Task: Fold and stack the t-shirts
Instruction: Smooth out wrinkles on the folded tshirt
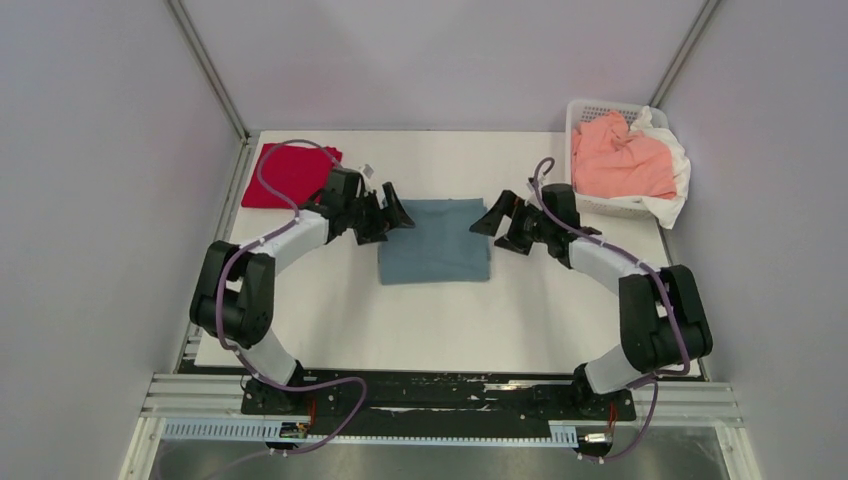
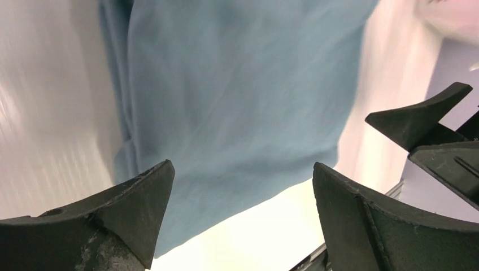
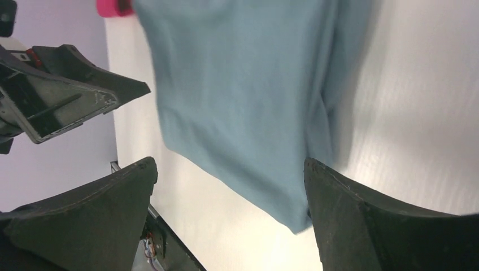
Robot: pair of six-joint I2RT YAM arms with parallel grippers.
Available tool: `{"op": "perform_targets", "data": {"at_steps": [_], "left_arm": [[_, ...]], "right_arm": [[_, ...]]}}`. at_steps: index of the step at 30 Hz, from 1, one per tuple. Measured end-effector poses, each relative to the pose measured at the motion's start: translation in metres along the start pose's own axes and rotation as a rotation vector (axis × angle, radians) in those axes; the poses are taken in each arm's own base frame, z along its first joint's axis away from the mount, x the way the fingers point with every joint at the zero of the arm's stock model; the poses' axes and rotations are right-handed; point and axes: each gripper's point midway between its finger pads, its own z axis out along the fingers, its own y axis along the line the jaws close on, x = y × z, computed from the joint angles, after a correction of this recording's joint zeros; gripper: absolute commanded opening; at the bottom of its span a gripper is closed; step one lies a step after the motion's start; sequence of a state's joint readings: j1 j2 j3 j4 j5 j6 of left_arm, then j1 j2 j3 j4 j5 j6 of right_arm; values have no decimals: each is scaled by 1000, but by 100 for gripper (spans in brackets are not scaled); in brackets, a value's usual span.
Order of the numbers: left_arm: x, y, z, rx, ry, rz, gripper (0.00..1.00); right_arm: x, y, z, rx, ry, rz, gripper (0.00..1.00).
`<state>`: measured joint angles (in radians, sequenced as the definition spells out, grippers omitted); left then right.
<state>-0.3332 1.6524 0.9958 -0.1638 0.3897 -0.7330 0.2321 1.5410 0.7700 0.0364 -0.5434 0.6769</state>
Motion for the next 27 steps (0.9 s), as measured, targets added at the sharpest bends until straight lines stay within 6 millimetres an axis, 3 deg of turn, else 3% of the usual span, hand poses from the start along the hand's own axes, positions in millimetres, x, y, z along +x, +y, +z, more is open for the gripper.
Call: {"op": "perform_targets", "data": {"at_steps": [5,7,9,13,18,22,27], "left_arm": [[-60,-49,-10,66,-102,74,100],[-83,-67,-4,99,-124,99,100],[-96,-72,10,113,-122,109,100],[-100,-52,50,80,-57,79,100],[-89,5,88,2,35,-21,100],[-105,13,83,26,18,-65,100],[-109,16,82,60,23,-95,100]], "right_arm": [[-58,55,-3,-101,-97,-100,100],[-72,66,4,-133,-104,-119,100],[-85,70,21,-158,-93,-126,100],[-92,45,70,-151,-23,-84,100],[-84,2,117,-94,45,-4,100],[-97,1,121,-81,6,-4,100],[-98,1,122,-80,0,-1,100]]}}
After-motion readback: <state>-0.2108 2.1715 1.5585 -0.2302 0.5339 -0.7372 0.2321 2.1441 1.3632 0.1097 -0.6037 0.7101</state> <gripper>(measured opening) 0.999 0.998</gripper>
